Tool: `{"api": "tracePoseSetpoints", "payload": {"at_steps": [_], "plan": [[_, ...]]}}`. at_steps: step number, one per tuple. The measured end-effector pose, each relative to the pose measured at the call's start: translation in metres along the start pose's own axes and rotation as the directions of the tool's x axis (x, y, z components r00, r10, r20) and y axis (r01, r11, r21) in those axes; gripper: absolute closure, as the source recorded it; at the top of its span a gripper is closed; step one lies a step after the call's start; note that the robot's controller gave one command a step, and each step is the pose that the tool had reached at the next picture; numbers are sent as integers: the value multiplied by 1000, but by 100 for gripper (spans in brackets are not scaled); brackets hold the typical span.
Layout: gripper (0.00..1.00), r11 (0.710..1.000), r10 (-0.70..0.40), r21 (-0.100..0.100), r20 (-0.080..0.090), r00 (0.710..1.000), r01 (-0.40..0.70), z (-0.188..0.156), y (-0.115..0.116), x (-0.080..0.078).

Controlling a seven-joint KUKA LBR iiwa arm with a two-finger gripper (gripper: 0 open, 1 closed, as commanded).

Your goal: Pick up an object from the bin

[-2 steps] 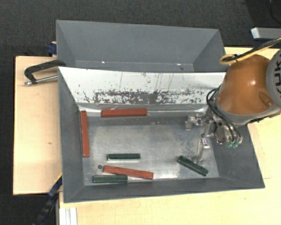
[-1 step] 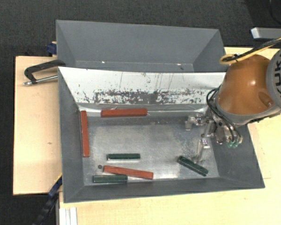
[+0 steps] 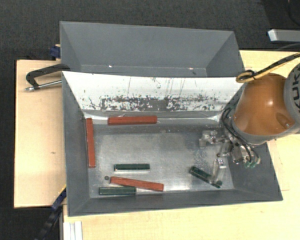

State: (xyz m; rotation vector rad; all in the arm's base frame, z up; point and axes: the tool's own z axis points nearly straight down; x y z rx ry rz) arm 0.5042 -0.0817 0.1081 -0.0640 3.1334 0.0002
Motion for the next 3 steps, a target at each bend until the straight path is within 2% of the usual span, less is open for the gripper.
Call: {"api": "tracePoseSetpoints", "payload": {"at_steps": [1, 2, 3], "plan": [[100, 995, 103, 0, -7, 995, -103, 36, 14, 11], [100, 995, 103, 0, -7, 995, -103, 36, 14, 11], [100, 994, 106, 0, -3, 994, -106, -34, 25, -18]]}}
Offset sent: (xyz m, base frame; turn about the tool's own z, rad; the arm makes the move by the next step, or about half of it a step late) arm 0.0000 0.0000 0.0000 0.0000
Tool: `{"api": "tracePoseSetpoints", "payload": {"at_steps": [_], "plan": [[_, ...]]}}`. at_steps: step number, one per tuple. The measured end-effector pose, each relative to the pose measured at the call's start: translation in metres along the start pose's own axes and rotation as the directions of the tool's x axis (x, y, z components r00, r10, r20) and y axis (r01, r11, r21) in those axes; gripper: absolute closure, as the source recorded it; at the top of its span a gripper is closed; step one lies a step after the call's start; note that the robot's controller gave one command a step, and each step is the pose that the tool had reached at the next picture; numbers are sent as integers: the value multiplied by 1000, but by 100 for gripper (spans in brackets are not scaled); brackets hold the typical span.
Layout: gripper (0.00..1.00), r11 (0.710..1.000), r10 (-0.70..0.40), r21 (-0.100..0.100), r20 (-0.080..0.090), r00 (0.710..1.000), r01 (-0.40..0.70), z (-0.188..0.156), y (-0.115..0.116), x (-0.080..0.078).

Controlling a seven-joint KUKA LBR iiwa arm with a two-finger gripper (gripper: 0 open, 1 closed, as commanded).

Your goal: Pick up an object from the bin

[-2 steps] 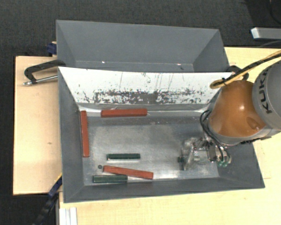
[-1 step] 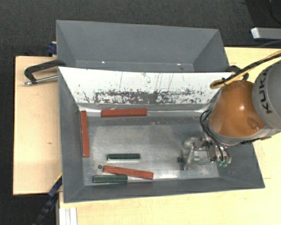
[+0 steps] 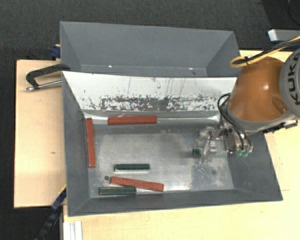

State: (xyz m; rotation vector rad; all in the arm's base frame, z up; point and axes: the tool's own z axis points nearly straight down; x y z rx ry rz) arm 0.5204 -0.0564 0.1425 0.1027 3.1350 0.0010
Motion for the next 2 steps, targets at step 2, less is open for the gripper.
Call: {"api": "tracePoseSetpoints", "payload": {"at_steps": [2], "plan": [[100, 1000, 9, 0, 1, 1000, -9, -78, 3, -12]]}}
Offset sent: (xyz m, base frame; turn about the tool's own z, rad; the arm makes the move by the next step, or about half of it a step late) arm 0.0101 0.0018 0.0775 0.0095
